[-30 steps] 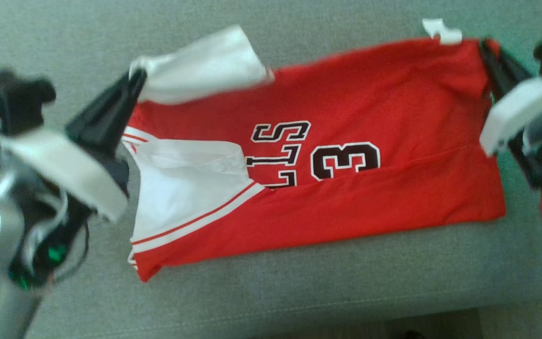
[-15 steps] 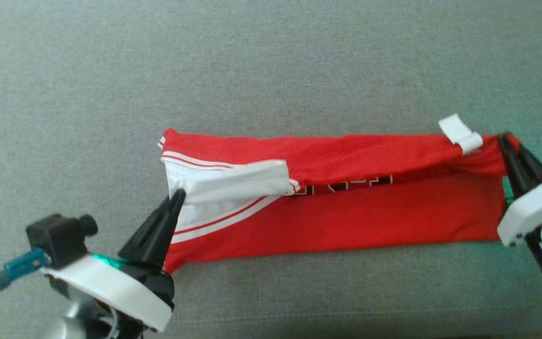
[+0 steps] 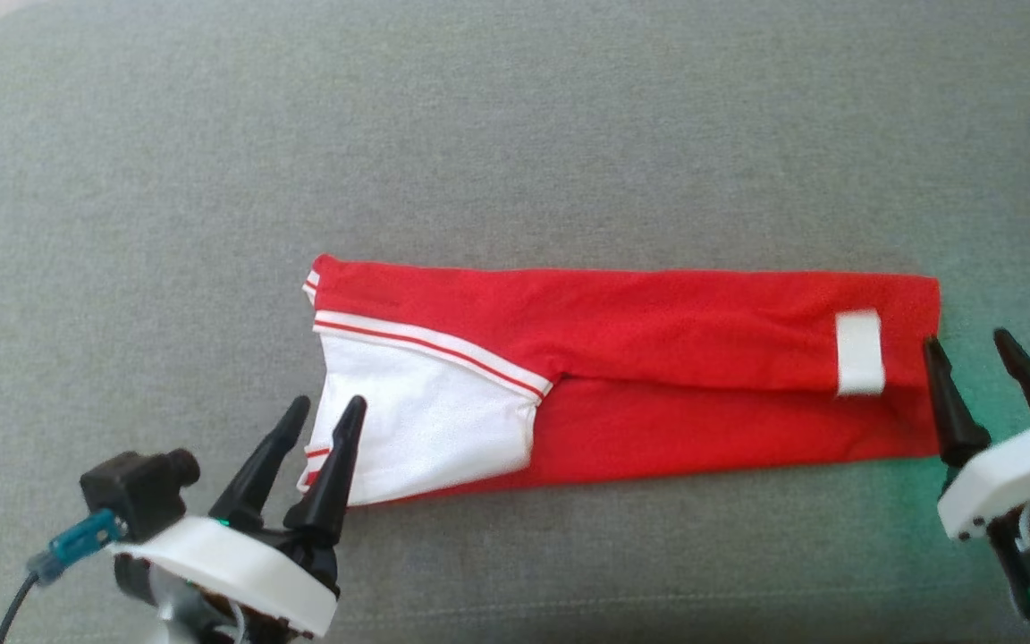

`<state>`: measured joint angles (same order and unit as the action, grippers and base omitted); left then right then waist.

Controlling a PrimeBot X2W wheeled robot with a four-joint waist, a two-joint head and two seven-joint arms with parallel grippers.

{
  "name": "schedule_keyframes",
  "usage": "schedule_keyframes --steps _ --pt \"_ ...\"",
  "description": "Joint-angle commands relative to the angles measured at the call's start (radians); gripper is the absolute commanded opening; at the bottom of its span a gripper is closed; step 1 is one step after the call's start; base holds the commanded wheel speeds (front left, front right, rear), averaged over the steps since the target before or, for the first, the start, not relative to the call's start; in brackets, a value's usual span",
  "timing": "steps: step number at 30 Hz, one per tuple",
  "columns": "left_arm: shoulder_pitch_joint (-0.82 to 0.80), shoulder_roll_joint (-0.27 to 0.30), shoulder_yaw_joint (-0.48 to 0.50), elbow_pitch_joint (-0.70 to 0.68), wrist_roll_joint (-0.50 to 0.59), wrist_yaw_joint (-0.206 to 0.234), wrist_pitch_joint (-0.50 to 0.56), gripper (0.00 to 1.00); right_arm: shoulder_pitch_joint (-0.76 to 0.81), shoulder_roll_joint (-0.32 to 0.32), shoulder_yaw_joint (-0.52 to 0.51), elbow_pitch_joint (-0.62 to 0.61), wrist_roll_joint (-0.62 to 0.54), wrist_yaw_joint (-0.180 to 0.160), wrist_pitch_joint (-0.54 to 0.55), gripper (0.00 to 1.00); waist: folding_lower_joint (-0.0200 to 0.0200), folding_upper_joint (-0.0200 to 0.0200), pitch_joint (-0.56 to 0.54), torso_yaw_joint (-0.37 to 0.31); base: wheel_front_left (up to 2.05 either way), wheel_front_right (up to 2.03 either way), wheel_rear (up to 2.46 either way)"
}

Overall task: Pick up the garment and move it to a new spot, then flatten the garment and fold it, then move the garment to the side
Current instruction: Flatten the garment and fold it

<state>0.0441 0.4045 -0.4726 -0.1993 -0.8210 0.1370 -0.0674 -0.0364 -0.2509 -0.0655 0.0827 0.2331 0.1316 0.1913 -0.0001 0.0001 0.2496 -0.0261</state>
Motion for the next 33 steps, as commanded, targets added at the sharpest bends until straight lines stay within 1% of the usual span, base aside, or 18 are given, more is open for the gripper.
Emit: schedule_keyframes --steps 1,4,8,11,14,20,24,28,33 --pt "-0.012 0.006 0.044 -0.027 0.023 0.009 -0.029 1.0 0.014 0.001 -0.005 -0.043 -0.002 -0.001 -0.02 1.0 0.0001 -0.0001 -0.007 -0.004 0.0 0.0 0.0" --pt "-0.015 -0.001 0.045 -0.025 0.038 0.019 -0.048 1.0 0.03 0.02 -0.02 -0.051 0.001 -0.001 -0.031 1.0 0.0001 -0.0001 -0.013 -0.006 0.0 0.0 0.0" --pt "-0.031 -0.007 0.041 -0.015 0.089 0.043 -0.081 1.0 0.041 0.052 -0.054 -0.068 0.008 -0.001 -0.032 1.0 0.0001 -0.0001 -0.02 -0.014 0.0 0.0 0.0" --pt "-0.046 -0.017 0.037 -0.006 0.113 0.058 -0.099 1.0 0.026 0.067 -0.076 -0.067 0.007 -0.001 -0.003 1.0 0.0001 -0.0001 -0.023 -0.017 0.0 0.0 0.0" --pt "-0.058 -0.029 0.028 -0.002 0.124 0.066 -0.102 1.0 -0.009 0.073 -0.078 -0.047 0.006 -0.001 0.05 1.0 0.0001 -0.0001 -0.023 -0.018 0.0 0.0 0.0" --pt "-0.075 -0.046 0.015 0.006 0.131 0.071 -0.105 1.0 -0.096 0.051 -0.056 0.038 0.003 -0.001 0.161 1.0 0.0001 -0.0001 -0.012 -0.001 0.0 0.0 0.0" --pt "-0.084 -0.05 0.007 0.012 0.138 0.073 -0.105 1.0 -0.132 0.02 -0.044 0.104 0.008 -0.001 0.242 1.0 0.0001 -0.0001 -0.002 0.021 0.0 0.0 0.0" --pt "-0.087 -0.049 0.006 0.017 0.142 0.076 -0.108 1.0 -0.148 0.003 -0.037 0.142 0.039 -0.001 0.312 1.0 0.0001 -0.0001 0.006 0.035 0.0 0.0 0.0" --pt "-0.093 -0.05 0.006 0.019 0.148 0.078 -0.115 1.0 -0.155 0.009 -0.031 0.177 0.098 -0.001 0.364 1.0 0.0001 -0.0001 0.01 0.042 0.0 0.0 0.0"
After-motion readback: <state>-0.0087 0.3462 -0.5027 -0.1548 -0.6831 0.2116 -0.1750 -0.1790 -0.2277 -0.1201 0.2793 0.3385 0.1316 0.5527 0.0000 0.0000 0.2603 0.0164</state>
